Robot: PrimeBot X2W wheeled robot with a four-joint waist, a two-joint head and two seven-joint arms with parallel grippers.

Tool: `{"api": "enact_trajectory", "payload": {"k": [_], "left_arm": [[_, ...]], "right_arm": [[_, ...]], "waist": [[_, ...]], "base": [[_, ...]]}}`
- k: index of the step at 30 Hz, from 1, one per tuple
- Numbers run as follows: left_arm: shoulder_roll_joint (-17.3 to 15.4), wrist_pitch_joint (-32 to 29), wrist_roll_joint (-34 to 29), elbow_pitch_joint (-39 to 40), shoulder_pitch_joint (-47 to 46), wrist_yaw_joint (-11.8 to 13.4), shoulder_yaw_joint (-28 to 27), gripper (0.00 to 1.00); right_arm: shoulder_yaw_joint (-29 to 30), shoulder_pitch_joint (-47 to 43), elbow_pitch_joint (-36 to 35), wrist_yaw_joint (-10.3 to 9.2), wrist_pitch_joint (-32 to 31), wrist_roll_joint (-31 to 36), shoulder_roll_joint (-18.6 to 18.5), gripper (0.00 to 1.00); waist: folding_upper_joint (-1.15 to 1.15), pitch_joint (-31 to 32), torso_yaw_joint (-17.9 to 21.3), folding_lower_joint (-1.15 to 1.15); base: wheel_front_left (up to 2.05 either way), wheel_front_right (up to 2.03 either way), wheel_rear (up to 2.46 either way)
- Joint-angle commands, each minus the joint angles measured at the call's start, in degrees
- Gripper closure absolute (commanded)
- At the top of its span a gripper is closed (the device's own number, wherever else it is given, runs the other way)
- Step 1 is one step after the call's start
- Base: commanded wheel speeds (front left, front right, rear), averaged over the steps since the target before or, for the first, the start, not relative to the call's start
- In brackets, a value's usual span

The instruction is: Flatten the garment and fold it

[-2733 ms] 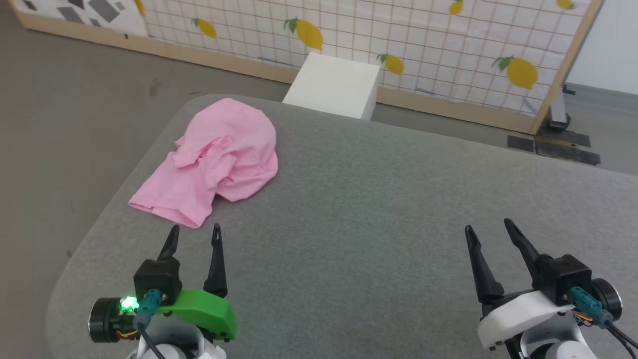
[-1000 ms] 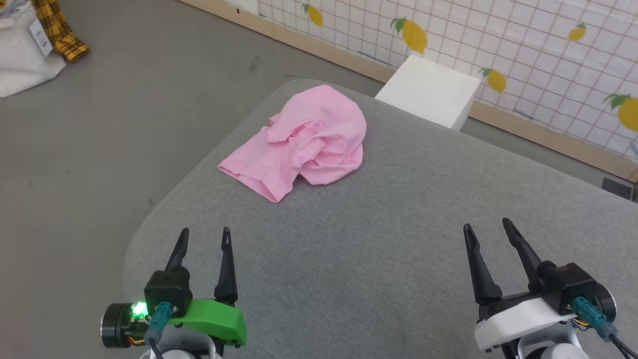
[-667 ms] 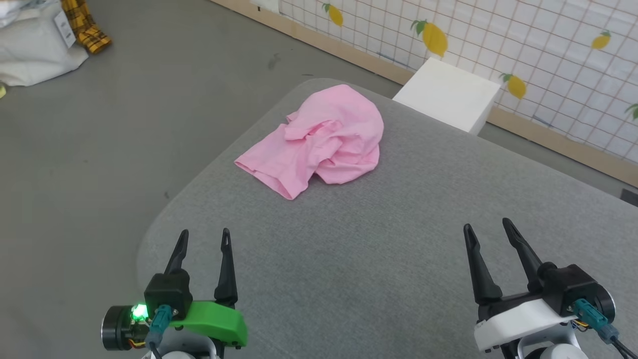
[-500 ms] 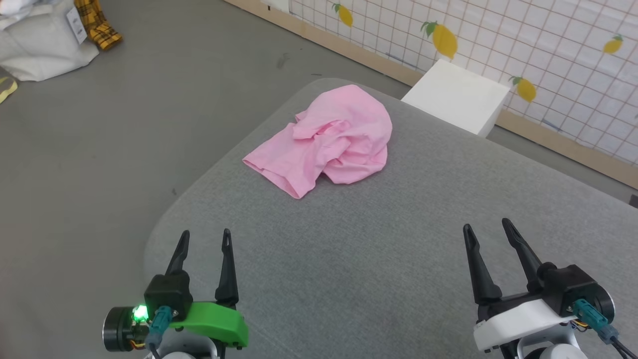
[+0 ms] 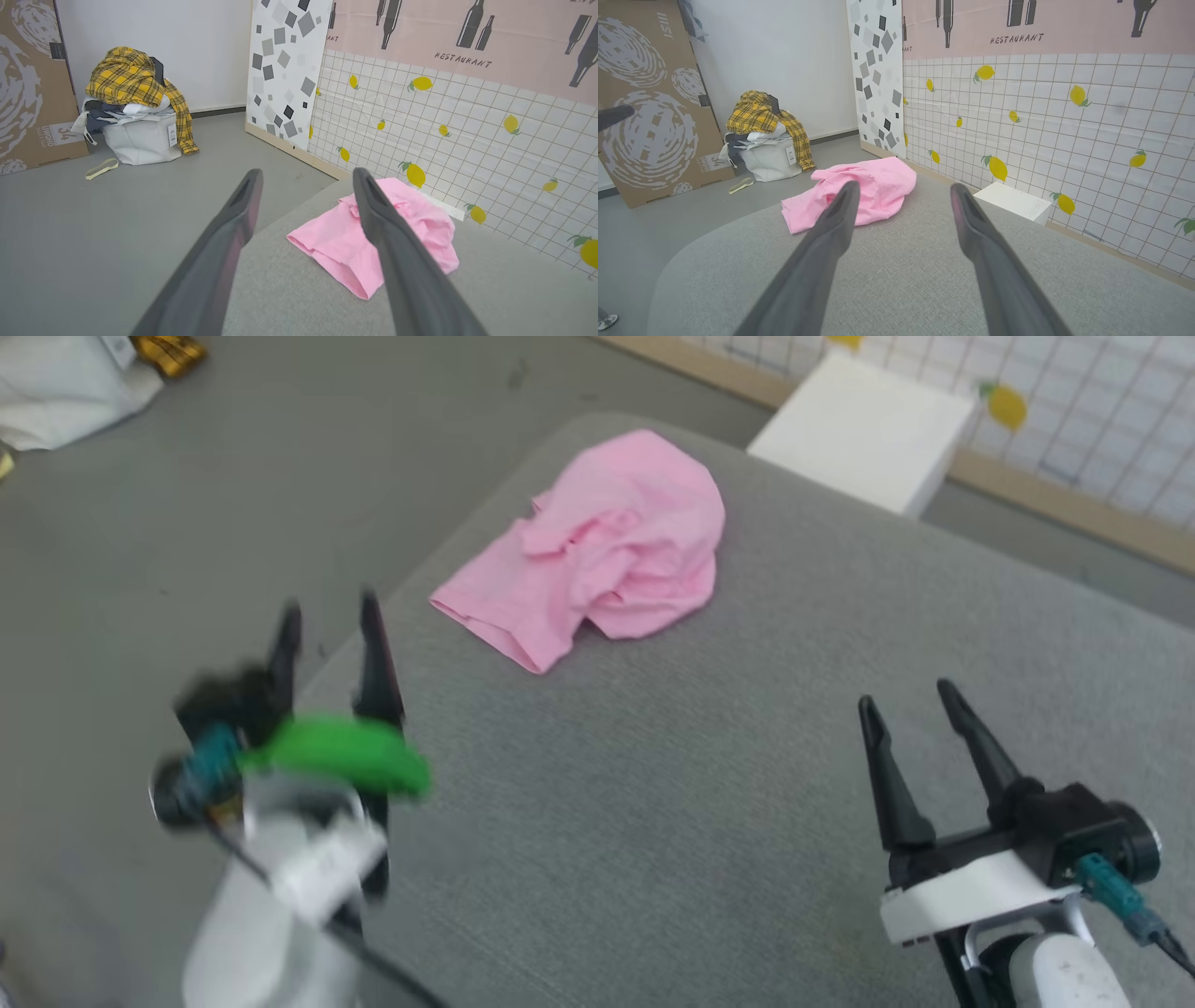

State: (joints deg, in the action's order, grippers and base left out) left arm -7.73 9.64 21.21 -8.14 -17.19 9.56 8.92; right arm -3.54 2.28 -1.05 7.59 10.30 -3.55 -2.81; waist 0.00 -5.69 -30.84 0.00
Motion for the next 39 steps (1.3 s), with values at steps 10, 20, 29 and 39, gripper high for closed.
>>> {"api": "enact_trajectory", "payload": {"k": [10, 20, 29, 39], "left_arm": [[-4.1, -13.0, 6.9, -9.9, -24.0, -0.8, -5.3, 0.0], [-10.2, -30.2, 10.3, -15.8, -34.6, 5.0, -9.6, 0.0], [-15.0, -50.1, 12.6, -14.6, -28.3, 14.3, -12.3, 0.0], [-16.9, -53.3, 12.2, -4.6, -17.9, 16.0, -12.6, 1.0]], "right_arm": [[0.3, 4.4, -3.0, -0.1, -0.5, 1.7, -0.1, 0.0], [0.0, 9.8, -0.9, -0.1, 2.8, -2.6, -0.1, 0.0], [-1.0, 12.2, 3.7, -0.1, 4.6, -6.8, -0.1, 0.0], [0.8, 10.3, 5.0, -0.1, 4.7, -7.7, -0.1, 0.0]], "waist": [[0.0, -18.4, 16.8, 0.0], [0.0, -27.7, 28.4, 0.0], [0.0, -29.8, 34.2, 0.0], [0.0, -19.9, 33.0, 0.0]], "base": [[0.0, 0.0, 0.0], [0.0, 0.0, 0.0], [0.0, 0.0, 0.0], [0.0, 0.0, 0.0]]}}
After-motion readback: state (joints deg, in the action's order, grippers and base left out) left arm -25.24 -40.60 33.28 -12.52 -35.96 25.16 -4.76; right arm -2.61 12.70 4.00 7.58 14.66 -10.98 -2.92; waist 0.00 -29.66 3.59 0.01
